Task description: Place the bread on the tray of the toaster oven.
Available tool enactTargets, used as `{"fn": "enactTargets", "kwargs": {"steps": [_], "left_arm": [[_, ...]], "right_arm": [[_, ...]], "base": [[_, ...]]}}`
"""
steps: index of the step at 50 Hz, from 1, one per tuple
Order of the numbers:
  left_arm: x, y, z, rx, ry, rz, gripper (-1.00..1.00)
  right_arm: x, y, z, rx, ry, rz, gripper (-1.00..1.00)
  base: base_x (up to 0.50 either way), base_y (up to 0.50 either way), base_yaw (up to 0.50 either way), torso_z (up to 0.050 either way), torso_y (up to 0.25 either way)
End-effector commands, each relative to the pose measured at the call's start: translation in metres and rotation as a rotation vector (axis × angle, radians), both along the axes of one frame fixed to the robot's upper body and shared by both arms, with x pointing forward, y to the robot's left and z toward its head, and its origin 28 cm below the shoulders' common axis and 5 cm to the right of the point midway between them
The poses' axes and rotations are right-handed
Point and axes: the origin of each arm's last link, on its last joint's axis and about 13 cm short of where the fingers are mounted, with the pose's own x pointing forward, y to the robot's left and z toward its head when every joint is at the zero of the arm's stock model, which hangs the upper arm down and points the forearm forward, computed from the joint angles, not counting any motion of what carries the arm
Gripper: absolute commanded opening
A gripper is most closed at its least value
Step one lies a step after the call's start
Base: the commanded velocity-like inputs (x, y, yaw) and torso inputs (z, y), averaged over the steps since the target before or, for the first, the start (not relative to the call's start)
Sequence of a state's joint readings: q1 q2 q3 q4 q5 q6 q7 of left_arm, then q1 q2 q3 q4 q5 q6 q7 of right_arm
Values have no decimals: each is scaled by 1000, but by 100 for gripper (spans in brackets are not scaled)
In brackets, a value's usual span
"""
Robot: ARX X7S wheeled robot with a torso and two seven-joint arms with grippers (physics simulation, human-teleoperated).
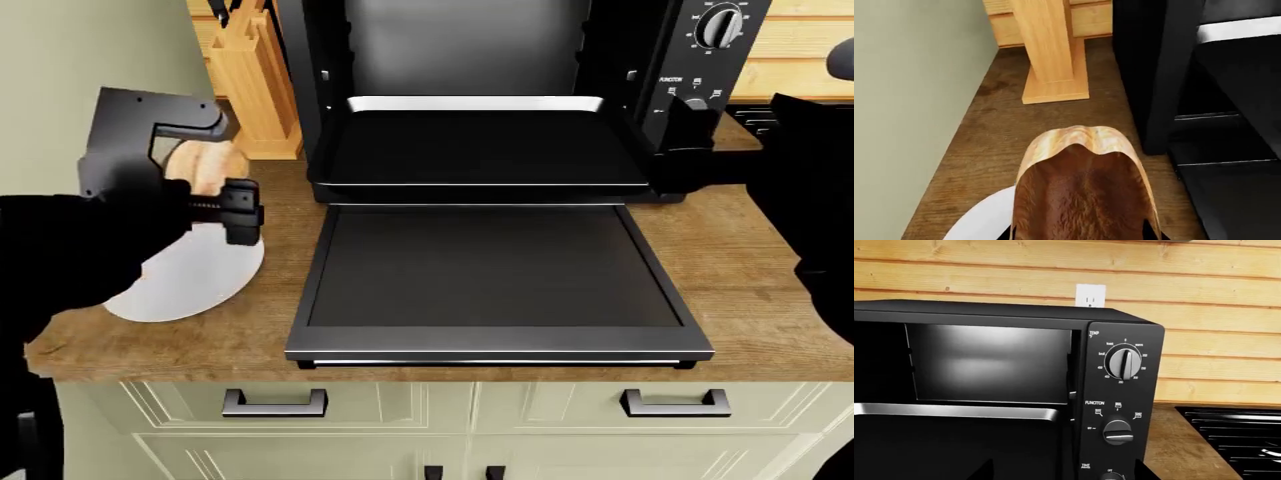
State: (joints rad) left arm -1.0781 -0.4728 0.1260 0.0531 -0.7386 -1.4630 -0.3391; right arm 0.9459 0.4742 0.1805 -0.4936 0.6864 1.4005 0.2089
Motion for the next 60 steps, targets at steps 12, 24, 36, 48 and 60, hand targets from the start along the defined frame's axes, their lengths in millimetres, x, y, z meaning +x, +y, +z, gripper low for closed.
{"fn": "enactTargets", "kwargs": {"steps": [12,24,36,48,60], "left_arm": [[-39,-43,104,-64,-123,-362,-100],[-30,-60,110,-61,-79,-466,-100],[2,-75,89,-77,-43,-496,-100],[31,-88,74,-119,-8,-524,-100],[40,-106,75,-123,-10,-567,-100]], "right_arm": [[-7,-3,6,-2,4,-4,100],[-10,-3,12,-1,-4,-1,100],[-22,-7,16,-4,-13,-9,100],[-25,-9,14,-11,-7,-19,100],[-22,-10,8,-8,5,-19,100]], "base": [[0,0,0,0,1],[0,0,0,0,0],[0,0,0,0,0],[0,0,0,0,0],[0,0,0,0,0]]}}
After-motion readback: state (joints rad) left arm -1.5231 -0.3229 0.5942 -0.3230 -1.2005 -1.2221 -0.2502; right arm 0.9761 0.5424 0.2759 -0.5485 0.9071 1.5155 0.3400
